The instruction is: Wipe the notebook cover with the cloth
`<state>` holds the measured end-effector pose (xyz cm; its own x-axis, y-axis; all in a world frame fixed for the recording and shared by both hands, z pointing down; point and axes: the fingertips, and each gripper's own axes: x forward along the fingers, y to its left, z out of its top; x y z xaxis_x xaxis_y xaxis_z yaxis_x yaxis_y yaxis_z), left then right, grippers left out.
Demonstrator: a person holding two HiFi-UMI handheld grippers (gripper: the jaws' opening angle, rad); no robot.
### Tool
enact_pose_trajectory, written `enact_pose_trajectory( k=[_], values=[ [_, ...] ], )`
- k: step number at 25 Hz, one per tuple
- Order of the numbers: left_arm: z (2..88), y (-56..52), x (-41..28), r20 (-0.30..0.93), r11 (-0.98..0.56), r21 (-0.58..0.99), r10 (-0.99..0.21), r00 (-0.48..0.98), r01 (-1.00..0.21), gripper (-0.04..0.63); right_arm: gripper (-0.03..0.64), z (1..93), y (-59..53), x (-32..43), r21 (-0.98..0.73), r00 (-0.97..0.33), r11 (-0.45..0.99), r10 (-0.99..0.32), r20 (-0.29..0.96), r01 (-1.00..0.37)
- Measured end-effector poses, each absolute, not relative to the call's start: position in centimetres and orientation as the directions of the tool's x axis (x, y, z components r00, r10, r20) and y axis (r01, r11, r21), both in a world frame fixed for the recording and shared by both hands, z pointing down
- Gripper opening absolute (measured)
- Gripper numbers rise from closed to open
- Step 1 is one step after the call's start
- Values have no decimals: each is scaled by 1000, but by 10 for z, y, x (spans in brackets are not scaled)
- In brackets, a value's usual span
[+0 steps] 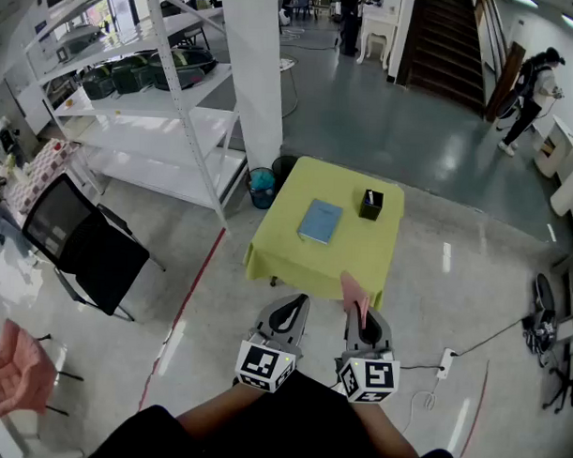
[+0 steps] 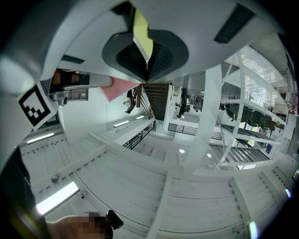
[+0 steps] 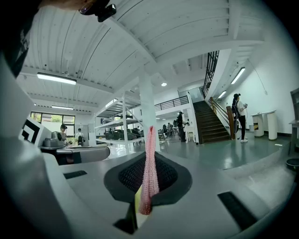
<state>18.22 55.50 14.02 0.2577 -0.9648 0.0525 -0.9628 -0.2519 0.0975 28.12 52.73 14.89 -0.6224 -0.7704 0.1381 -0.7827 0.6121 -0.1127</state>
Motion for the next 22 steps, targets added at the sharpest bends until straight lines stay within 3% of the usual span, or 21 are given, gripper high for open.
enact_pose_trajectory(
  k=[10,16,22],
  values=[
    [148,540,162,51,-248,125,-965,256,-961,15,38,157,520,262,-160,-634,615,-761,137,-772],
    [173,519,117,130,-197,132,-968,214,-971,15,38,180,498,241,-190,-632,603,-752,189,-775],
    [165,477,75,81,-212,146,-971,225,-966,15,38,188,453,213,-169,-611,587,-757,233,-792]
  ],
)
